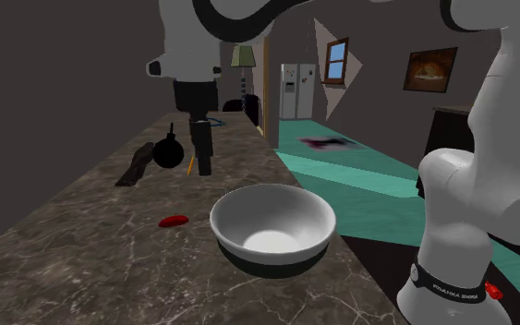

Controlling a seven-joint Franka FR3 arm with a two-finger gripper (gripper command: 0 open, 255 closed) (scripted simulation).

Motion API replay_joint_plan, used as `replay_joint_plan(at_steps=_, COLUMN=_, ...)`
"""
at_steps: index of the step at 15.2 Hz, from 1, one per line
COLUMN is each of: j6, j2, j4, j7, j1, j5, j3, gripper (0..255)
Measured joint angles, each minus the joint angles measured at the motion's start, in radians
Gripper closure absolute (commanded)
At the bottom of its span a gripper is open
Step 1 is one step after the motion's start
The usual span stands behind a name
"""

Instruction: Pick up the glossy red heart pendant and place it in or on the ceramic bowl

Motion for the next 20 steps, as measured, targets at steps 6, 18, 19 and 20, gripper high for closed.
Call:
replay_joint_plan(at_steps=6, j6=0.006, j2=0.194, j4=0.153, j7=-0.047, j1=0.034, j5=-0.007, j3=0.034, gripper=0)
replay_joint_plan(at_steps=18, j6=0.099, j2=0.233, j4=0.095, j7=-0.052, j1=0.034, j5=-0.011, j3=0.033, gripper=0)
replay_joint_plan(at_steps=19, j6=0.099, j2=0.233, j4=0.095, j7=-0.052, j1=0.034, j5=-0.011, j3=0.033, gripper=0)
replay_joint_plan(at_steps=20, j6=0.099, j2=0.233, j4=0.095, j7=-0.052, j1=0.034, j5=-0.011, j3=0.033, gripper=255)
